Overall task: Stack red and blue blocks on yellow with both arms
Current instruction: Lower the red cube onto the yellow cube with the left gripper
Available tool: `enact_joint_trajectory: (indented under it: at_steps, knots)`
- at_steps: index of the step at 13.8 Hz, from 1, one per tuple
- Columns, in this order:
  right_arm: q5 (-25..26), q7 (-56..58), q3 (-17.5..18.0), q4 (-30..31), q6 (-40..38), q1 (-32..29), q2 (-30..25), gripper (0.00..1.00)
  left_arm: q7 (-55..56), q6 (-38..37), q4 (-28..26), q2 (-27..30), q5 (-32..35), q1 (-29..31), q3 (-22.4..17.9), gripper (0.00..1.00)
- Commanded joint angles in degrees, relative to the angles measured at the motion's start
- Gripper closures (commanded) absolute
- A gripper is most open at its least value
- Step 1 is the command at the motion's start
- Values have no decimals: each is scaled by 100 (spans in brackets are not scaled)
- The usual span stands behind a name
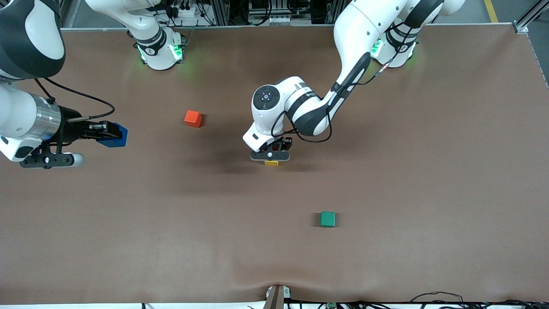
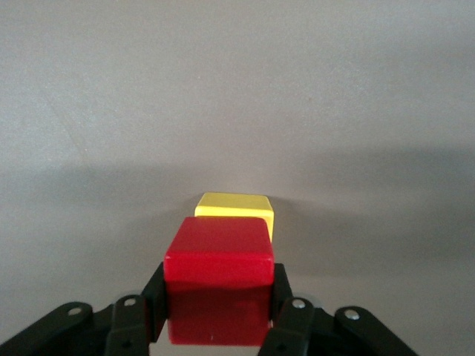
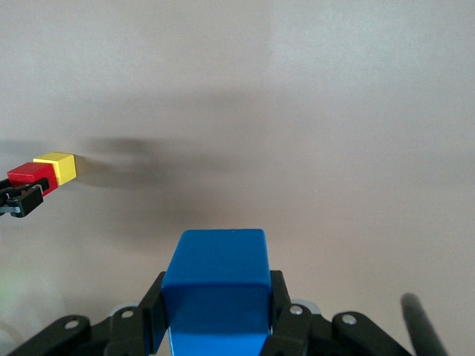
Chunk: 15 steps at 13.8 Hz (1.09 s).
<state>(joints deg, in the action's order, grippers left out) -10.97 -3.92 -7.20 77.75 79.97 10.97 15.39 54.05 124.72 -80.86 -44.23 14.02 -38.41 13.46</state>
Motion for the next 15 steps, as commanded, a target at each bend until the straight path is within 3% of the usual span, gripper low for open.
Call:
enact_joint_trajectory:
  at_steps: [1,15]
  knots:
    - [-28,-74,-45,-5,-34,28,-1,100,-18,-124,229,-139,109,-88,-63,100]
    - [-55,-540,-45,-5,28,178,17,100,-9,-115,255,-200,109,-123,-63,100]
